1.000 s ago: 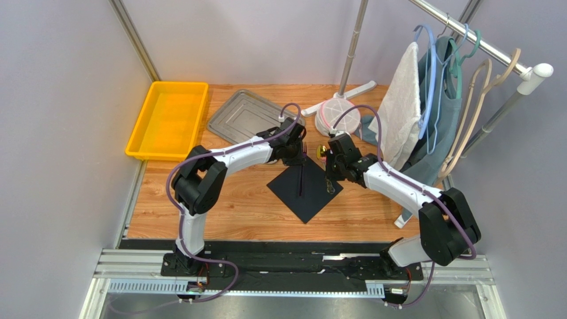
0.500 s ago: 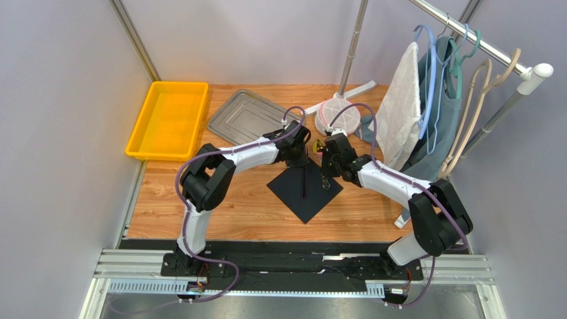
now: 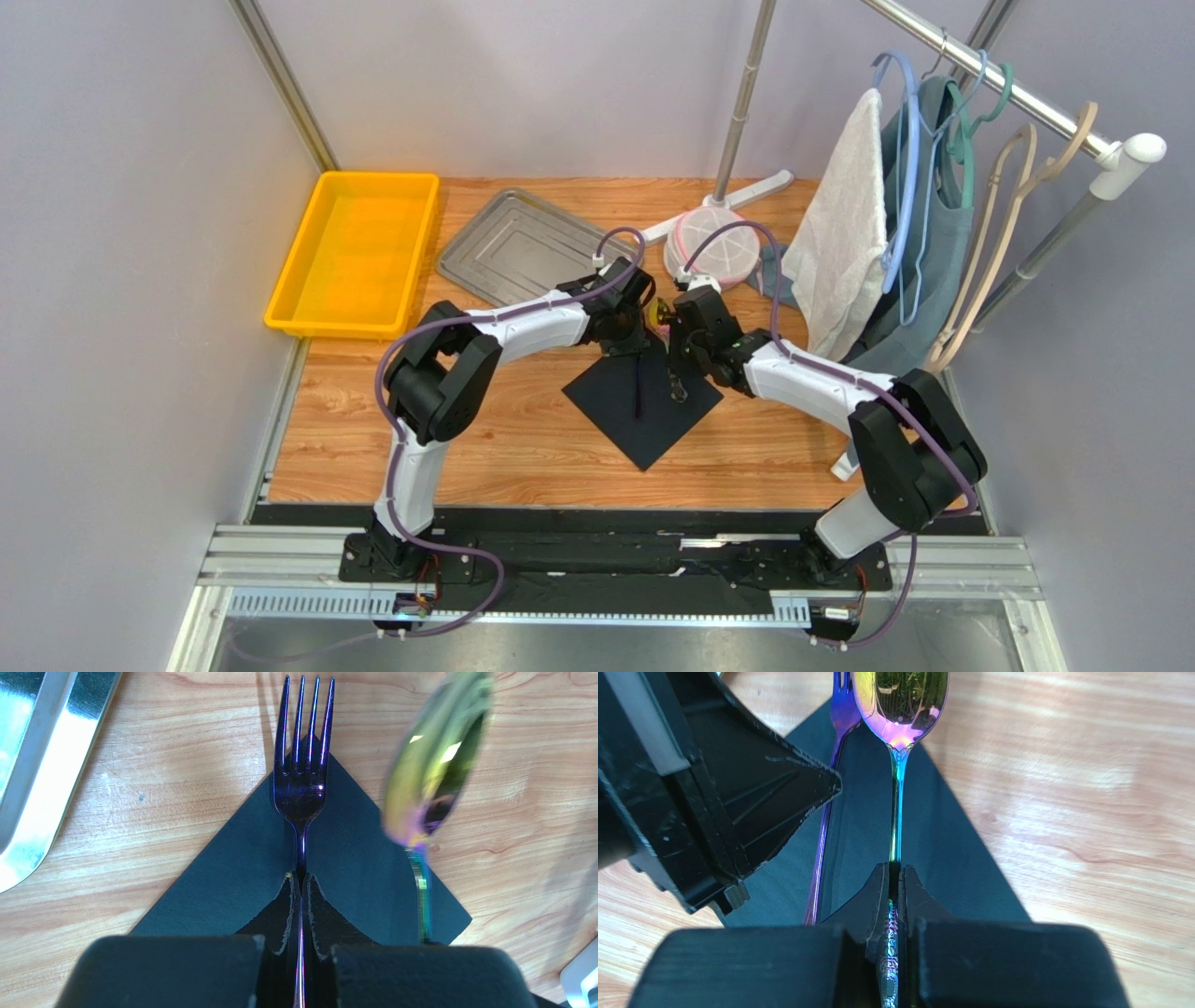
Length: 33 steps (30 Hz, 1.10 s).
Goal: Place the utensils on the paper napkin and roll it up
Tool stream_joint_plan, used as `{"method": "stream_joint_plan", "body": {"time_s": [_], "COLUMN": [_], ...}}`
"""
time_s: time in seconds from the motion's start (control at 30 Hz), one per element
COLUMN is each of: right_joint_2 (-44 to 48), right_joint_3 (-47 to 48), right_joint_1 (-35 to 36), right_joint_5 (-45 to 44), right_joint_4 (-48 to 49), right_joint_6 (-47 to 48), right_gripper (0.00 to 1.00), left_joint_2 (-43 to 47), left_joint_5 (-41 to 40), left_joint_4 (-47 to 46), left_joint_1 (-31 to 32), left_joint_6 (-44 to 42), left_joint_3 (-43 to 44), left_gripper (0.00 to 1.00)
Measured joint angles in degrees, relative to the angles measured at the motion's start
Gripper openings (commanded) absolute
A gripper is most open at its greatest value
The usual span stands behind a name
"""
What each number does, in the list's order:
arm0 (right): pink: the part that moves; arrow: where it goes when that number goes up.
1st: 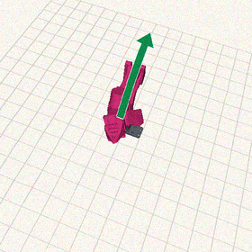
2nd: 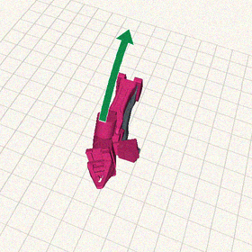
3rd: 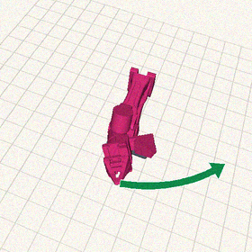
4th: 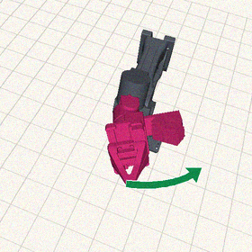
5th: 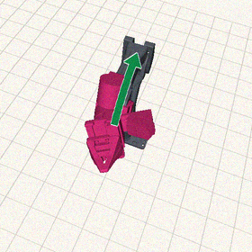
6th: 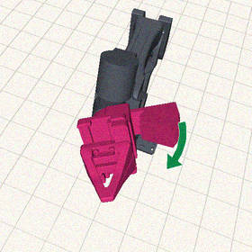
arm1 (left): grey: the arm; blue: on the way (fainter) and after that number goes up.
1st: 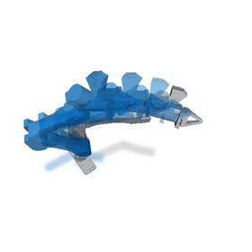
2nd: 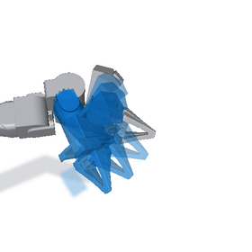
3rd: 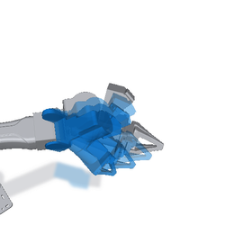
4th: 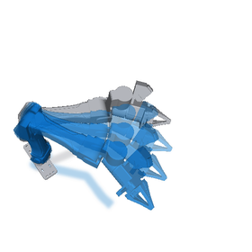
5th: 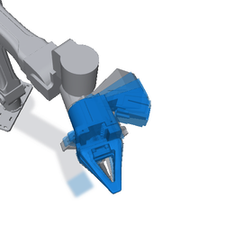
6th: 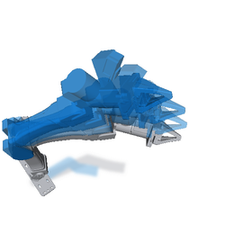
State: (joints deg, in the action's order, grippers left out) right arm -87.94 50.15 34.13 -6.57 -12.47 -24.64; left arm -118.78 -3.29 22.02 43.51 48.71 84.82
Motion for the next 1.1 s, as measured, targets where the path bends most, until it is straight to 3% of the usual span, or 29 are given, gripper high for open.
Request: {"method": "stream_joint_plan", "body": {"time_s": [0.33,0.47,0.87,0.97,1.1], "right_joint_2": [-2.0,-2.5,-3.6,-3.6,-3.6], "right_joint_3": [0.0,0.0,0.0,0.0,0.0], "right_joint_1": [0.7,0.7,0.7,0.7,0.7], "right_joint_5": [-0.4,-0.5,-0.4,-0.4,-0.4], "right_joint_4": [0.0,0.0,0.0,0.0,0.0], "right_joint_6": [-1.3,-1.5,-2.1,-2.1,-2.1], "right_gripper": [0.00,0.00,0.00,0.00,0.00], "left_joint_2": [-1.0,-1.4,-1.6,-1.4,-0.2], "left_joint_5": [-0.7,-0.5,0.2,0.4,0.4], "left_joint_4": [0.8,1.4,3.7,3.9,4.9], "left_joint_1": [0.0,0.0,0.0,0.0,0.0], "left_joint_6": [0.0,0.0,-1.2,-1.5,-2.3], "left_joint_3": [0.5,1.2,3.1,4.0,4.2], "left_gripper": [0.15,0.32,0.44,0.58,0.64]}}
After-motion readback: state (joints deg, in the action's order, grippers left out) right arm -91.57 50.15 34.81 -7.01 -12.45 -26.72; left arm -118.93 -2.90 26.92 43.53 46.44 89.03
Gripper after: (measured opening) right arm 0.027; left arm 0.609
